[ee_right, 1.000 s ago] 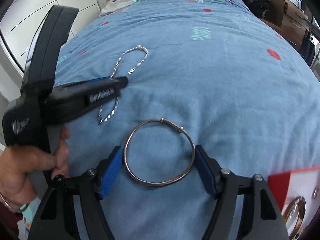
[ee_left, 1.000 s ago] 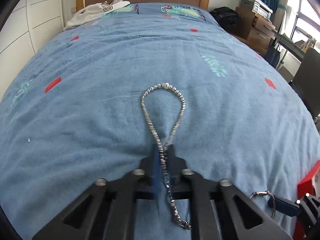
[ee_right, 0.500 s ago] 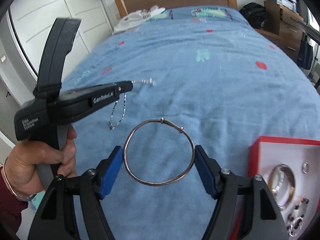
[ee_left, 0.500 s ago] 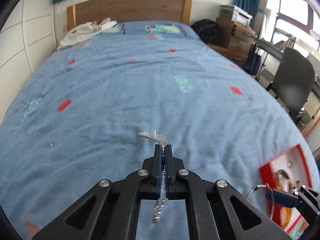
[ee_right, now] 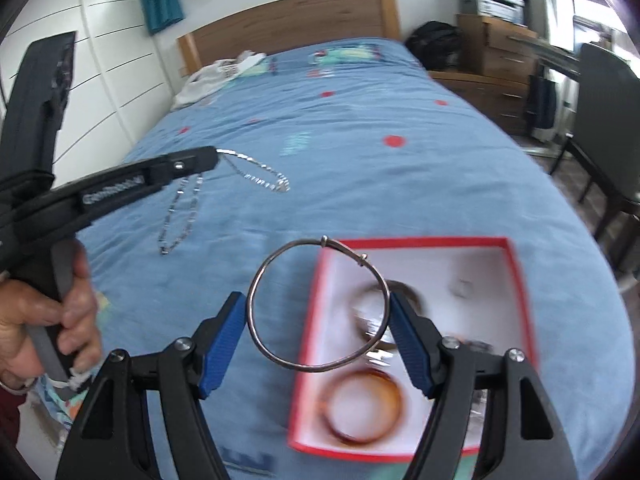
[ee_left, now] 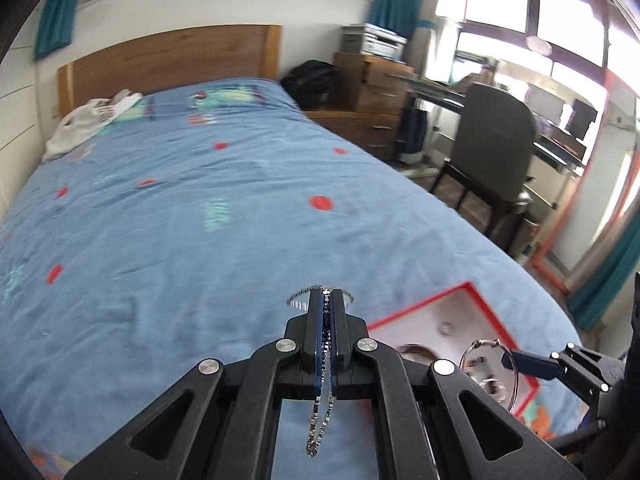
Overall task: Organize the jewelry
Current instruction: 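Carry the necklace in the left gripper and the silver bangle in the right gripper over the box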
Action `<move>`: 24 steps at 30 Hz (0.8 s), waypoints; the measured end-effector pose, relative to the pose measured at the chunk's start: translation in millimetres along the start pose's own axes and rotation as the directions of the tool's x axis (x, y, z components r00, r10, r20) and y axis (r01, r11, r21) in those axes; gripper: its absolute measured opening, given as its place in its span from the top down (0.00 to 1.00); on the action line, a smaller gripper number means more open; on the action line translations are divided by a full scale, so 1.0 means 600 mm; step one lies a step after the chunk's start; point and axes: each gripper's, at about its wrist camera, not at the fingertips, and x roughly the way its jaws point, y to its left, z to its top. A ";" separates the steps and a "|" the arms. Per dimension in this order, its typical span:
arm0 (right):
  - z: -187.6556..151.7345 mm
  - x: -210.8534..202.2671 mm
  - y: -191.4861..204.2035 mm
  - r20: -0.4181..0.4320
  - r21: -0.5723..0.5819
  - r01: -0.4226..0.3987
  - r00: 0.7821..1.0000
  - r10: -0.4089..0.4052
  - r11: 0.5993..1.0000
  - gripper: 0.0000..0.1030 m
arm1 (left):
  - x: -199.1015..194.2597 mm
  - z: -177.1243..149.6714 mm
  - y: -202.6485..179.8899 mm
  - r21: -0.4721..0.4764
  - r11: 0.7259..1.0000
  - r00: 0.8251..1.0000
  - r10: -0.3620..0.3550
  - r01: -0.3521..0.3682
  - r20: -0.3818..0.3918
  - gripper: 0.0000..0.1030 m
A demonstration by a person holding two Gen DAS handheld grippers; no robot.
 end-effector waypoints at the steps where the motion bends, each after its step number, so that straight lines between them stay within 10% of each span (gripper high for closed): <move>1: -0.005 -0.004 -0.012 -0.003 0.006 0.010 1.000 -0.010 1.000 0.32 | 0.005 0.000 -0.016 0.005 1.000 1.000 -0.016 0.016 -0.005 0.98; 9: -0.056 0.004 -0.123 -0.061 0.073 0.062 0.996 -0.057 0.995 0.32 | 0.066 -0.020 -0.109 0.034 0.993 0.991 -0.109 0.111 -0.074 0.98; 24: -0.104 0.082 -0.154 -0.168 0.057 0.050 0.985 -0.040 0.997 0.32 | 0.194 -0.113 -0.134 0.044 0.996 0.970 -0.063 0.075 -0.236 0.98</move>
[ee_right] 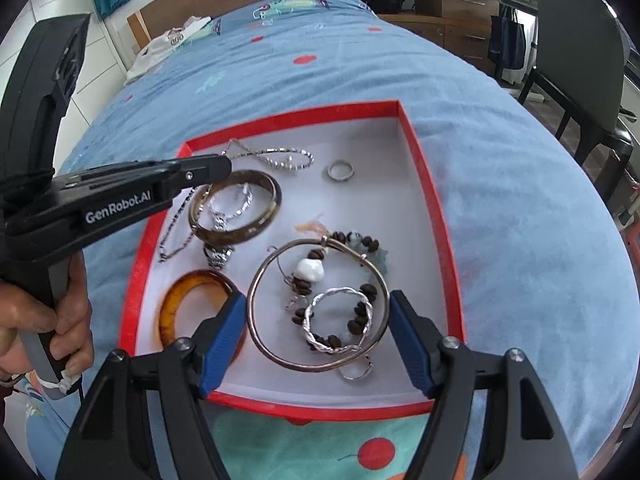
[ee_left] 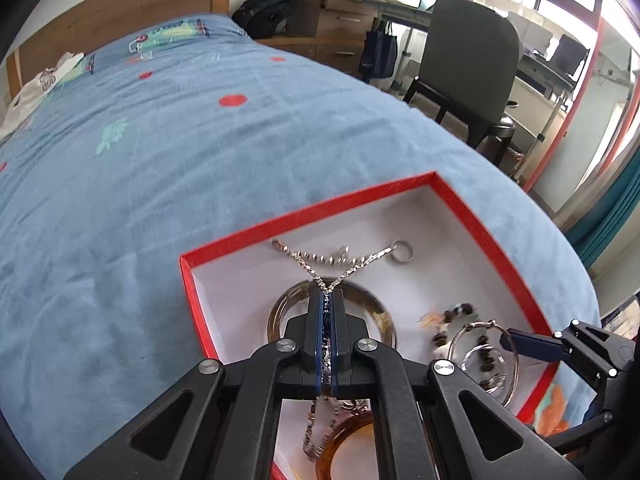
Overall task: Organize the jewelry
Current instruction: 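Open the left gripper lowering the necklace while the right gripper releases the silver bangle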
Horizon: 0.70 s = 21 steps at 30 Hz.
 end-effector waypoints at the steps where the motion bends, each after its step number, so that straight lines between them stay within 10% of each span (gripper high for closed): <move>1: -0.001 0.002 -0.002 -0.002 -0.003 0.002 1.000 -0.002 1.000 0.32 | 0.004 -0.003 0.001 0.000 1.000 1.000 0.003 -0.003 -0.003 0.98; 16: -0.016 0.009 0.011 -0.030 -0.109 0.059 0.998 -0.062 0.992 0.31 | 0.014 -0.025 0.016 -0.018 0.999 0.999 0.045 -0.045 -0.009 0.95; 21: -0.017 0.010 0.014 -0.032 -0.119 0.070 0.997 -0.074 0.990 0.31 | 0.007 -0.025 0.010 -0.001 0.999 0.999 0.052 -0.052 0.004 0.77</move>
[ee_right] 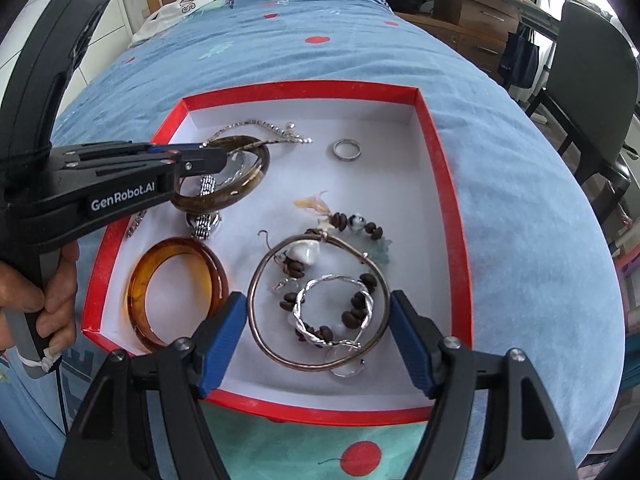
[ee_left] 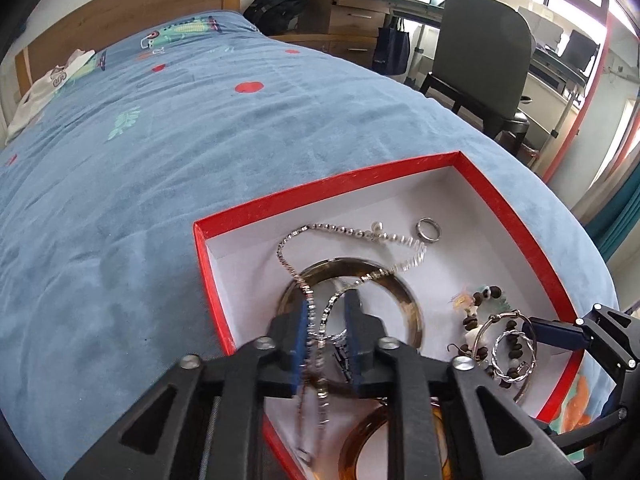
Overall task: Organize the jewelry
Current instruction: 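Open the left gripper lowering the necklace while the right gripper releases the silver bangle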
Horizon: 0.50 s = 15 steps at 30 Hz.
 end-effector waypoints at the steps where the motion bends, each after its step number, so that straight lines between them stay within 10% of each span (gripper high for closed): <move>1: 0.000 0.000 0.001 0.000 0.000 0.003 1.000 -0.003 1.000 0.31 | -0.001 0.001 -0.001 0.004 1.000 1.000 0.003 -0.003 0.003 0.74; 5: 0.003 -0.002 0.000 0.001 0.013 -0.005 1.000 0.005 1.000 0.31 | -0.011 0.001 -0.007 0.014 1.000 0.999 0.025 -0.025 0.025 0.57; 15: 0.003 -0.018 -0.006 0.030 0.021 -0.004 1.000 0.003 1.000 0.31 | -0.037 0.003 -0.009 0.011 0.999 0.998 0.029 -0.030 0.056 0.55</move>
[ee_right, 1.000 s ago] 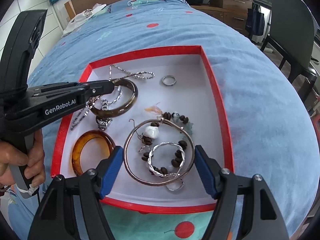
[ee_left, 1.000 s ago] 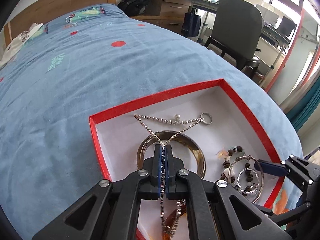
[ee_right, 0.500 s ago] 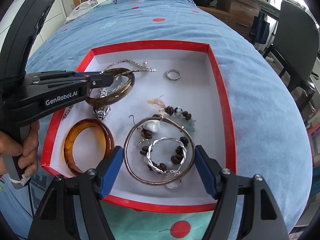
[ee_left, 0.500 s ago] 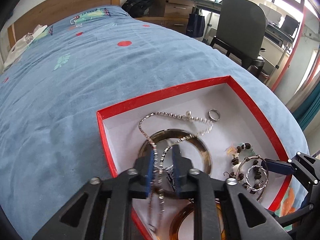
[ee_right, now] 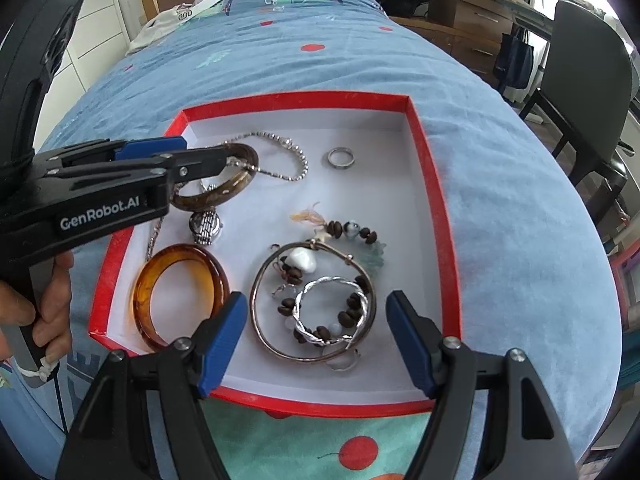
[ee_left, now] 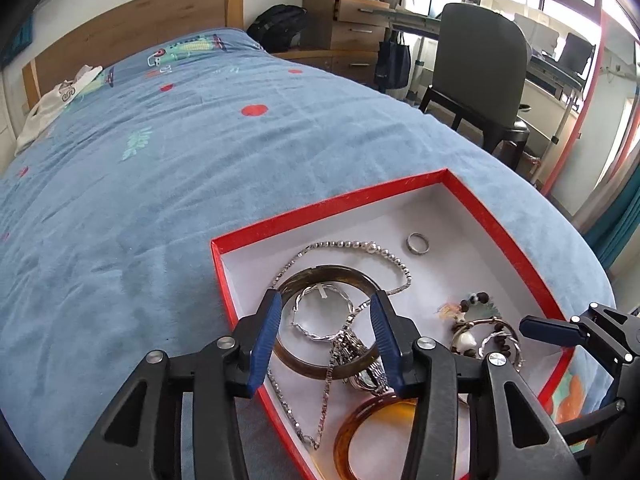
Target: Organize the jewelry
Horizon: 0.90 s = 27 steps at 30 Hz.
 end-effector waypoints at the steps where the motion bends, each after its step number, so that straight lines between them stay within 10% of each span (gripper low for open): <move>1: 0.000 -0.003 0.000 0.005 0.001 0.000 1.000 0.000 1.000 0.31 | -0.005 0.000 -0.002 0.003 1.000 1.000 0.000 0.000 0.005 0.54; 27: -0.020 -0.097 0.039 0.086 0.047 -0.010 0.996 0.006 0.999 0.31 | -0.168 -0.073 0.020 -0.138 0.978 0.983 0.170 -0.159 0.074 0.20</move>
